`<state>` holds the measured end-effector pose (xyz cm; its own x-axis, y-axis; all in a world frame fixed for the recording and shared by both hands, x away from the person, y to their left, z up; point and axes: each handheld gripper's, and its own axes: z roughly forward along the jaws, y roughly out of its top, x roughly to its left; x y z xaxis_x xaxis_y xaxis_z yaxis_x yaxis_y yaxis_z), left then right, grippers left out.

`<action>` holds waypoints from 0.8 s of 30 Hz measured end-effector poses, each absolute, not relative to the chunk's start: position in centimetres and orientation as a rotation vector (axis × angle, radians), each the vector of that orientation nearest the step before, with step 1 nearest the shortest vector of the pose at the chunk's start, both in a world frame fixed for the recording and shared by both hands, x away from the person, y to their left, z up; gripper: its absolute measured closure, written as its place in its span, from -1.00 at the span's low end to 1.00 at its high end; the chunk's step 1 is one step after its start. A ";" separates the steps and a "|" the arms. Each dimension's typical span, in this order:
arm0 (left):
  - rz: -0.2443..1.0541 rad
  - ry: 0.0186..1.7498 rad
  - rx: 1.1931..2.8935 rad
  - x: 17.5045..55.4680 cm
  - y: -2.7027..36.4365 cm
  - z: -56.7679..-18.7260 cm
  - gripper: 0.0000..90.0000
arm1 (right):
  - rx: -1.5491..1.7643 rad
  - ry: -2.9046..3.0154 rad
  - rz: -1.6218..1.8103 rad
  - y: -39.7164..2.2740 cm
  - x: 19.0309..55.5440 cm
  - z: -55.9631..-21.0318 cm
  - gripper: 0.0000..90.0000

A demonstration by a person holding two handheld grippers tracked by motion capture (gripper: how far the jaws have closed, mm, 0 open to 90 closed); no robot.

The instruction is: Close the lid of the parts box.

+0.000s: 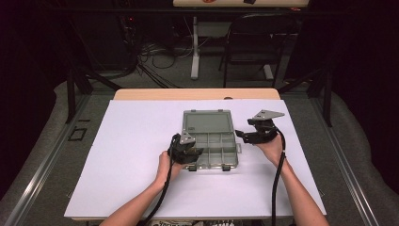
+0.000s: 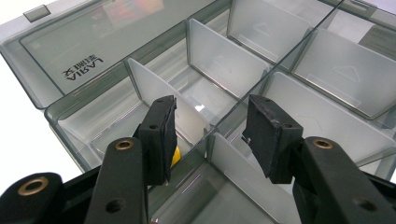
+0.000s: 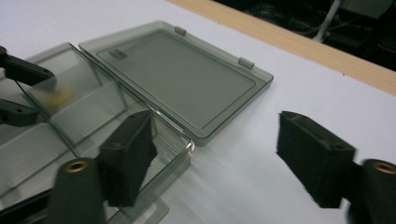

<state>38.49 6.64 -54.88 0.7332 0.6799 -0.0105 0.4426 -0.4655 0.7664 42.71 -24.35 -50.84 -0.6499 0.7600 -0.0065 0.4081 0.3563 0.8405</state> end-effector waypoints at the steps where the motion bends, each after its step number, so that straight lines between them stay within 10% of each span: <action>1: 0.381 0.844 2.137 38.5 6.6 -54.9 0.18 | 1.035 2.237 1.211 -24.3 42.9 -50.9 -0.24; 13: 0.375 0.843 2.137 38.5 6.7 -54.9 0.19 | 1.110 2.300 1.089 -23.8 45.2 -51.6 0.91; 24: 0.375 0.844 2.137 38.5 6.7 -54.9 0.19 | 1.118 2.364 1.004 -23.0 46.3 -52.4 1.00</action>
